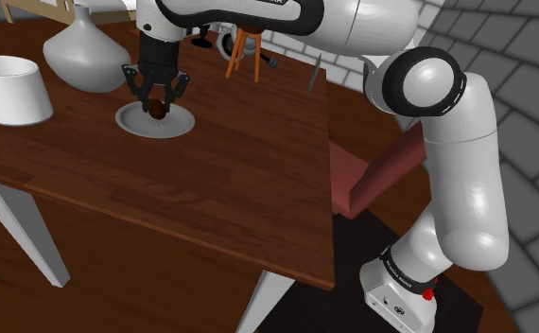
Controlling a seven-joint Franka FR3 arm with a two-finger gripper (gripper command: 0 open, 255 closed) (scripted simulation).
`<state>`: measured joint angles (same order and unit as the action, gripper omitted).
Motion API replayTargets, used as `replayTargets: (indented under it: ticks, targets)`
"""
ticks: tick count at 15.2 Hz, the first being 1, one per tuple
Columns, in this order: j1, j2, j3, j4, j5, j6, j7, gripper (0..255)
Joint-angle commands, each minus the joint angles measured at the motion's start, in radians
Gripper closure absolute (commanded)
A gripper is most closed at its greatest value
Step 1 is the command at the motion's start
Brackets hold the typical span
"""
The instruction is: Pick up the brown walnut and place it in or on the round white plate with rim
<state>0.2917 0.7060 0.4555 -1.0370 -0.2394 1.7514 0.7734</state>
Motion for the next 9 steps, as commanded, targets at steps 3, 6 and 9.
replayTargets:
  ticks: [3, 6, 9]
  targets:
    - [0.0, 0.0, 0.0, 0.0, 0.0, 0.0, 0.0, 0]
    - [0.0, 0.0, 0.0, 0.0, 0.0, 0.0, 0.0, 0]
    - [0.006, 0.002, 0.0, 0.038, 0.0, -0.035, -0.003, 0]
